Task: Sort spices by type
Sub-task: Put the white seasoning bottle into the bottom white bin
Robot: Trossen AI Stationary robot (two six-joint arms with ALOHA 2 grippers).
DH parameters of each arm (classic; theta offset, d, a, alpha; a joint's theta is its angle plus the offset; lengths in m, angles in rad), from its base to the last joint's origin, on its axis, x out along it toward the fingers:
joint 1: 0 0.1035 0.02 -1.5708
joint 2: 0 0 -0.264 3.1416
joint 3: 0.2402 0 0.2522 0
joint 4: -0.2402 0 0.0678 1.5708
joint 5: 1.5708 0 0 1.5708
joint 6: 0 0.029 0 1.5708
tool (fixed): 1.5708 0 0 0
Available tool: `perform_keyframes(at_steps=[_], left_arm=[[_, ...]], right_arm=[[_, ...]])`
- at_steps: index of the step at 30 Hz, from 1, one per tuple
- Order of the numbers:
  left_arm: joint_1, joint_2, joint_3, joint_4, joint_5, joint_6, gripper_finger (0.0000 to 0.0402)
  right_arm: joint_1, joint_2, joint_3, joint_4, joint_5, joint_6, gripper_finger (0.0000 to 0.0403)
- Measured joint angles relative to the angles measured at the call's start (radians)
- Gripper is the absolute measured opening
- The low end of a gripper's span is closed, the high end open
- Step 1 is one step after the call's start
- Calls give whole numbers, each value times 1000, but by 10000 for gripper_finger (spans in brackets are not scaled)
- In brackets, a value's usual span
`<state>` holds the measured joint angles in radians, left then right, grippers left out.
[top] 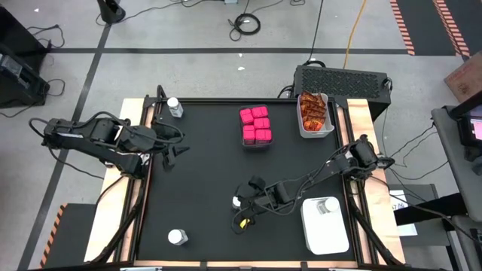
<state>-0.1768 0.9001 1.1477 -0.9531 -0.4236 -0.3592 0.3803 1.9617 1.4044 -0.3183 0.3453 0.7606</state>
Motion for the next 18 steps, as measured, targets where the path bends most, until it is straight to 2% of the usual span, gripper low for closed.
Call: perform_keyframes(at_steps=[5, 11, 12, 18], left_arm=[[0, 0, 0, 0, 0, 2, 253], [0, 0, 0, -2, -1, 6, 253], [0, 0, 0, -3, -1, 6, 253], [0, 0, 0, -9, -1, 6, 253]], right_arm=[[-2, 0, 0, -2, -1, 17, 300], [-2, -5, 0, -9, -10, 72, 195], [-2, -8, 0, -9, -13, 82, 185], [5, -64, 0, -48, -50, 158, 185]])
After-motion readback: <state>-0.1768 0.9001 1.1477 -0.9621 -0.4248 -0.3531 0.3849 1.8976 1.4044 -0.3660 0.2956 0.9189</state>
